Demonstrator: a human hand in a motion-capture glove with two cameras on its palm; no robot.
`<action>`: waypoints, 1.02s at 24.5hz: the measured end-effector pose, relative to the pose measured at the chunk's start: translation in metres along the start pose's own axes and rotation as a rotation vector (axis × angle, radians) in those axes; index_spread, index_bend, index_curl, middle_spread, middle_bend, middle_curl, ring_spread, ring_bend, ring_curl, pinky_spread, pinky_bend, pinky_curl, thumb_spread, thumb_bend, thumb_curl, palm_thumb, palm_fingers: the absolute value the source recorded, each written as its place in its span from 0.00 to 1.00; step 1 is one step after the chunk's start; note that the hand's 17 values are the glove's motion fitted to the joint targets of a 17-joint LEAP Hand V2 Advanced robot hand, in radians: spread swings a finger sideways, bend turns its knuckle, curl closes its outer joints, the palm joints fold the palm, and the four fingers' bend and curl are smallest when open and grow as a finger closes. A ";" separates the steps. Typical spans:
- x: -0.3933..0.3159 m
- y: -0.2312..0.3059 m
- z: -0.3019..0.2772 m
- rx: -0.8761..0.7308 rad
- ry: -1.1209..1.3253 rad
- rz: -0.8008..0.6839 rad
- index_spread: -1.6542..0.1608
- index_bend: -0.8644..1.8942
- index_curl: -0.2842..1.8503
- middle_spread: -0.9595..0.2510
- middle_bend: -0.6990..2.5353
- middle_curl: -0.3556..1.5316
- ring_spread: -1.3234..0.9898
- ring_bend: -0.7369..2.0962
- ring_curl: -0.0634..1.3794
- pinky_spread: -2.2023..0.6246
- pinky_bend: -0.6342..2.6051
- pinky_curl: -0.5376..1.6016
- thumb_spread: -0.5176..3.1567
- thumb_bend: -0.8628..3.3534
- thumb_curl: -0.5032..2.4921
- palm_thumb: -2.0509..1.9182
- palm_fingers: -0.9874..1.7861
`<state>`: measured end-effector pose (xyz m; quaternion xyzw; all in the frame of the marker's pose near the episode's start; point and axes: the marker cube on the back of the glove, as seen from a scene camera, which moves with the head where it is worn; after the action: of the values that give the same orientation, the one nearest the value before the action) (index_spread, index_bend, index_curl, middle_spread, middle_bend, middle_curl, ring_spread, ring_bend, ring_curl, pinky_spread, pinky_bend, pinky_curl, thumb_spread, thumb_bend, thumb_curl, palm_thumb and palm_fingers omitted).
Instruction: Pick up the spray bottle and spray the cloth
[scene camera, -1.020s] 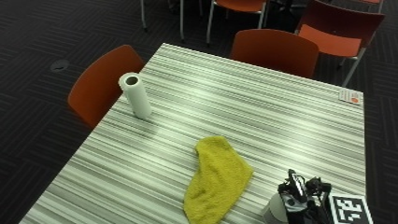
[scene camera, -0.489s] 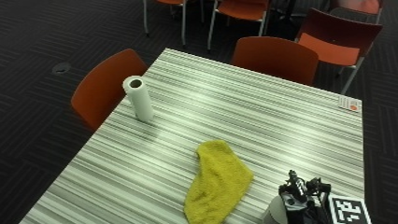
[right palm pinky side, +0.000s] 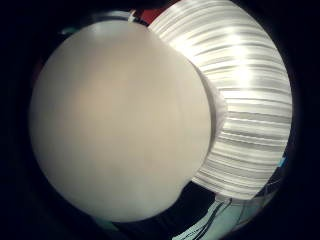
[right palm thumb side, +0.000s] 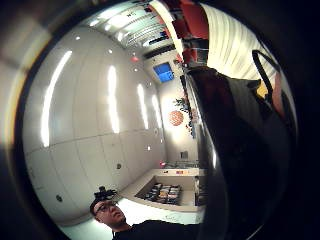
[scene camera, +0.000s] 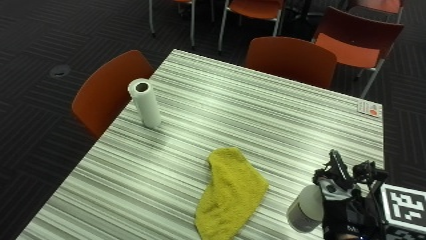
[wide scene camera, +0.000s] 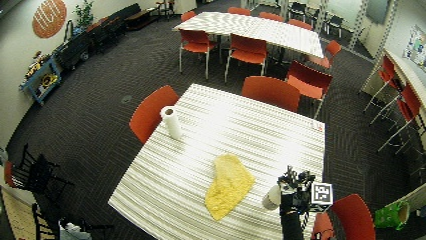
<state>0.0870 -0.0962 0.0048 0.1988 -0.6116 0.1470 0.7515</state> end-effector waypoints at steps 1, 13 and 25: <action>-0.010 -0.001 0.001 0.001 0.000 -0.020 0.85 0.50 0.40 0.77 0.40 0.48 0.53 0.43 0.35 0.82 0.23 0.31 0.40 0.21 0.40 0.82 0.68; -0.056 0.030 0.032 -0.042 0.001 0.030 0.85 0.48 0.40 0.77 0.39 0.49 0.53 0.42 0.36 0.82 0.24 0.33 0.39 0.20 0.41 0.83 0.70; -0.034 0.012 0.109 -0.243 0.109 0.065 0.85 0.47 0.41 0.77 0.38 0.49 0.53 0.42 0.37 0.82 0.23 0.33 0.38 0.20 0.42 0.82 0.71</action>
<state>-0.0189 -0.1371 -0.0079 0.0780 -0.5893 0.1068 0.7970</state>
